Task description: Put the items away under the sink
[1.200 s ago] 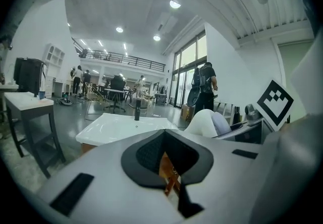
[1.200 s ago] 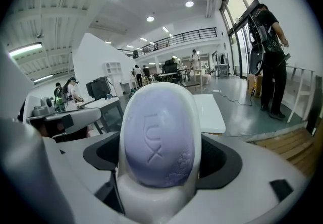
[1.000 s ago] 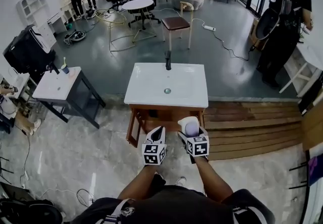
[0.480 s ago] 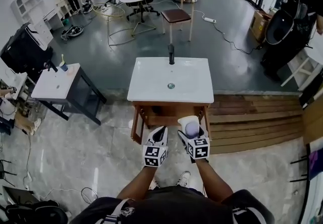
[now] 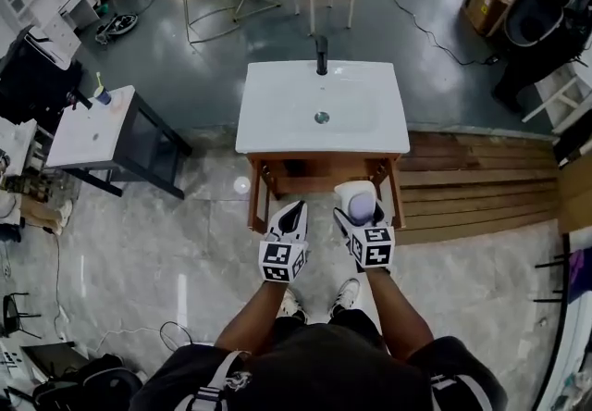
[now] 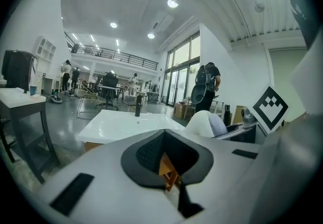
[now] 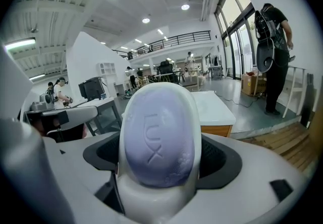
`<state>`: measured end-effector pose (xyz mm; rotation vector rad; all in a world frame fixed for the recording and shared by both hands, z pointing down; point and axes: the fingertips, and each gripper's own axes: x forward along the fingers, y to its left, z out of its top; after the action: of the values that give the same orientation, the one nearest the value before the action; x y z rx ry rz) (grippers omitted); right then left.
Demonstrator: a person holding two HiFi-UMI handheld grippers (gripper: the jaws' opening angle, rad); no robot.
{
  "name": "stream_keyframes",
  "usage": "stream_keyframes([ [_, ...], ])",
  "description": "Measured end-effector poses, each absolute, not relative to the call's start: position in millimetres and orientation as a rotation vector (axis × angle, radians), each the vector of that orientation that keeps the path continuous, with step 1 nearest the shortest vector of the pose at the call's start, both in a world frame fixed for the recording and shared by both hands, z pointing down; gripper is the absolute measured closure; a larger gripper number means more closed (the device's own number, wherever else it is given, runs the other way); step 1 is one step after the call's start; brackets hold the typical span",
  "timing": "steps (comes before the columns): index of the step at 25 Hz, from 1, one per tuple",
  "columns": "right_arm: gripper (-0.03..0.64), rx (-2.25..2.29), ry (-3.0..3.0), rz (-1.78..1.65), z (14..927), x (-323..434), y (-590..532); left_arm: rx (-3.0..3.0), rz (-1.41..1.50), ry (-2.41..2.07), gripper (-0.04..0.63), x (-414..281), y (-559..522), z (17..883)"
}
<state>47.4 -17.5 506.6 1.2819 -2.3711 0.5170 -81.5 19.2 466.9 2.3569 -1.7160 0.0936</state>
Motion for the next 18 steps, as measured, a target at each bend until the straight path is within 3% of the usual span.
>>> stream_keyframes([
  [8, 0.15, 1.278, -2.342, 0.52, 582, 40, -32, 2.364, 0.126, -1.717, 0.588, -91, 2, 540],
  [18, 0.15, 1.312, -2.339, 0.463, 747, 31, -82, 2.351, 0.121, -1.761, 0.589, -109, -42, 723],
])
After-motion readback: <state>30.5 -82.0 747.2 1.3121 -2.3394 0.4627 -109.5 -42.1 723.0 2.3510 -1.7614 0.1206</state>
